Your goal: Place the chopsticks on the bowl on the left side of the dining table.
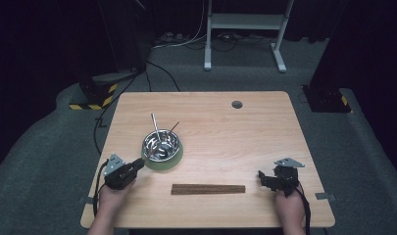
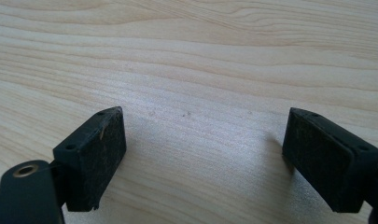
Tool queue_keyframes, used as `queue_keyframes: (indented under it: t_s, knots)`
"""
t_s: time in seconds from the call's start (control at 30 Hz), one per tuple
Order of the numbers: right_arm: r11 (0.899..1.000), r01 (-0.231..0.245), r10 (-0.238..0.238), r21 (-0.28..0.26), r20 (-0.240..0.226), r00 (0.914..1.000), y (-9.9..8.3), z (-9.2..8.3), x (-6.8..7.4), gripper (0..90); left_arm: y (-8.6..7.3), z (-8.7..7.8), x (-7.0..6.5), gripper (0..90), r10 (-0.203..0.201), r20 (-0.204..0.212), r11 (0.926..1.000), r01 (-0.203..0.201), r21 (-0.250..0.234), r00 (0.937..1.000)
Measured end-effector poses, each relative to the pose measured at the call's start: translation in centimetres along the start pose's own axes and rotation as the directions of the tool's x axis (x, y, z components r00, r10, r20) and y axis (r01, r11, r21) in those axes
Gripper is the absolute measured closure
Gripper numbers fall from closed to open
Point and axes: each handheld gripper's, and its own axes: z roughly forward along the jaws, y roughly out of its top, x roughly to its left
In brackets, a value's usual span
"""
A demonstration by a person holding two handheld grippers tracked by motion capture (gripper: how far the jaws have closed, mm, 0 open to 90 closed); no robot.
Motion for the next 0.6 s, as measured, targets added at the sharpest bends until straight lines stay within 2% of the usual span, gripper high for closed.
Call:
queue_keyframes:
  t_s: [0.13,0.17,0.3,0.5,0.6]
  knots:
    - [1.000,0.003,-0.003,0.000,0.002,1.0000,0.0,0.0,0.0,13.3,0.1,-0.1,-0.1,75.5,0.003,0.002,0.9999,-0.003,-0.011,1.0000]
    - [1.000,0.004,-0.004,0.000,0.002,1.0000,0.0,0.0,0.0,13.2,0.2,-0.2,-0.2,71.6,0.004,-0.005,0.9998,-0.004,-0.019,1.0000]
    - [1.000,0.005,-0.005,-0.001,0.001,1.0000,0.0,0.0,0.0,13.3,0.4,-0.5,-0.4,68.2,0.002,-0.013,0.9991,-0.002,-0.043,0.9999]
    - [1.000,0.000,0.000,0.000,0.001,1.0000,0.0,0.0,0.0,13.3,1.1,-1.0,-1.4,66.8,0.018,-0.013,0.9980,-0.019,-0.060,0.9998]
    - [1.000,0.000,0.000,0.000,0.003,1.0000,0.0,0.0,0.0,13.3,1.4,-1.3,-2.3,66.8,0.023,-0.006,0.9974,-0.024,-0.067,0.9997]
